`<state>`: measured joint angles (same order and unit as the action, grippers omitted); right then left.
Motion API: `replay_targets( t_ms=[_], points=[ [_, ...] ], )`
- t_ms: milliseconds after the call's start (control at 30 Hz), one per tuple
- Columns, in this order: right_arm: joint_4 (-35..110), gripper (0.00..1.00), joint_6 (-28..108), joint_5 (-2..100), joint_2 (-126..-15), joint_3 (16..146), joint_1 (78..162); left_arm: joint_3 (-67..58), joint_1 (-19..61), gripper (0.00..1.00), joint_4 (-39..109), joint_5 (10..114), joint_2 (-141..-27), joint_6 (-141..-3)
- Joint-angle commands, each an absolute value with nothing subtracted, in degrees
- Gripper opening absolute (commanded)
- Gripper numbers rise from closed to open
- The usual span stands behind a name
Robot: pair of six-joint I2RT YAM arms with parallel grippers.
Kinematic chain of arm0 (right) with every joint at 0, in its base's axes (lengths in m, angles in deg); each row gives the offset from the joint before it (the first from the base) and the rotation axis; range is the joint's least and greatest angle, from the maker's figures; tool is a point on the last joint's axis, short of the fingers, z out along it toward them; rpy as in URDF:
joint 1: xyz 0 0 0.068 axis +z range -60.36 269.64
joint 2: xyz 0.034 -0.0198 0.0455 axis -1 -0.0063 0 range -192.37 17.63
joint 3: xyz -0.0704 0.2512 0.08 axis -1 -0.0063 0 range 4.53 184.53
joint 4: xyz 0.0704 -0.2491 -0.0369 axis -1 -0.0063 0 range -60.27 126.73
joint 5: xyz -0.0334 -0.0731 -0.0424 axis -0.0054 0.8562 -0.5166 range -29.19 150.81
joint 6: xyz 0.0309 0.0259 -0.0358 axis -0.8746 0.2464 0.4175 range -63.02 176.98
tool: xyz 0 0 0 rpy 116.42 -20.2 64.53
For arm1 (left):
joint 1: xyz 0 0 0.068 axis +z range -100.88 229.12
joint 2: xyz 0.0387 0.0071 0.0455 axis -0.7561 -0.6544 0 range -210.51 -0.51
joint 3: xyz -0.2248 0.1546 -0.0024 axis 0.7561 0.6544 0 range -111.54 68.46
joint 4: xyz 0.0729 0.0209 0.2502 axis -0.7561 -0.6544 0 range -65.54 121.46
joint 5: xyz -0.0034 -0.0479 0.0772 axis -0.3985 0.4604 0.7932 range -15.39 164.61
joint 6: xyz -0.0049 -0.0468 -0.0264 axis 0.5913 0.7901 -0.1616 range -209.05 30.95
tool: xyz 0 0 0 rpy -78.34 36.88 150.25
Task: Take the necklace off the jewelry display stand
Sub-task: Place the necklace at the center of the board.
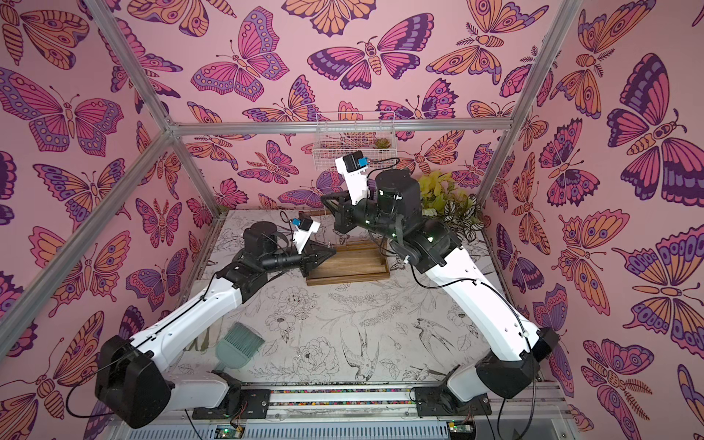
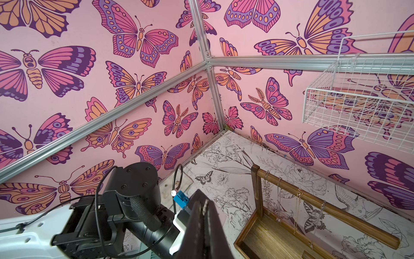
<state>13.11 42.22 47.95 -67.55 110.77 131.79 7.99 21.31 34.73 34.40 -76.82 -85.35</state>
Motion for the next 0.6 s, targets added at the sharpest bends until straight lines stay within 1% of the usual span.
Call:
replay_targets(
  t_ms=[0, 200, 233, 567],
  points=[
    [13.5, 0.00, 42.3, 48.4, -67.3, 111.9, 132.2, 9.5, 20.9, 0.00, 35.5, 35.5, -75.6, -85.0],
    [14.3, 0.00, 41.9, 48.0, -67.1, 109.7, 132.2, 12.0, 20.8, 0.00, 35.2, 36.6, -74.0, -83.0],
    [14.6, 0.00, 41.5, 48.0, -67.1, 109.1, 132.3, 12.8, 20.7, 0.00, 35.1, 36.9, -71.5, -82.5],
    [18.5, 0.00, 38.0, 46.7, -65.9, 100.4, 132.3, 18.9, 18.7, 0.00, 29.8, 40.1, -65.1, -80.9]
  ],
)
